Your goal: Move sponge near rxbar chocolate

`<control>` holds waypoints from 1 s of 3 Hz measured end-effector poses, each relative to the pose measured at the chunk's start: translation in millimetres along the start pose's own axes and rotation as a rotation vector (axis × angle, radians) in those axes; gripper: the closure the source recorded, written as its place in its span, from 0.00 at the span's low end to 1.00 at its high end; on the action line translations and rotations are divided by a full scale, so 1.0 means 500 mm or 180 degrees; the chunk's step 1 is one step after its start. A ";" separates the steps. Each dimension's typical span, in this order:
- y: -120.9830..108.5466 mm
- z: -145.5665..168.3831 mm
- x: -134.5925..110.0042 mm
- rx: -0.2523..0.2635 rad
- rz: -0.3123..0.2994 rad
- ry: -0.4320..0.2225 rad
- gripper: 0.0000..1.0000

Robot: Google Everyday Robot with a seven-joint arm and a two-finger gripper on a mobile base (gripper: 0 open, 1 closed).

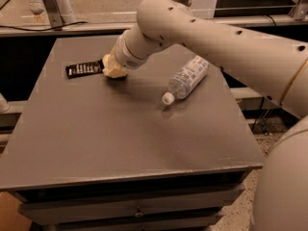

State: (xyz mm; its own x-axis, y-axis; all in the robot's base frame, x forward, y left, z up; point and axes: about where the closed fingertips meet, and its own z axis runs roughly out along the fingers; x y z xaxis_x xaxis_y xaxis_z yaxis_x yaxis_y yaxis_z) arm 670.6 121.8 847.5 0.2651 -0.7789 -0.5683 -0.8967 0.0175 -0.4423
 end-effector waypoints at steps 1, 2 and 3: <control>-0.003 -0.002 -0.013 0.0031 0.0033 -0.0076 0.59; 0.000 -0.001 -0.027 0.0026 0.0061 -0.0147 0.35; 0.003 0.000 -0.042 0.0005 0.0079 -0.0184 0.13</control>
Offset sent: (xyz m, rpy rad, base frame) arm -0.0055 0.0132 0.0143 0.0790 0.0097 0.0015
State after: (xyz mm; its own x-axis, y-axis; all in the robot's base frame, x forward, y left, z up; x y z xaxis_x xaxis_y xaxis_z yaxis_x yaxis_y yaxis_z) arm 663.7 138.2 859.1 0.2628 -0.7407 -0.6183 -0.9027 0.0376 -0.4286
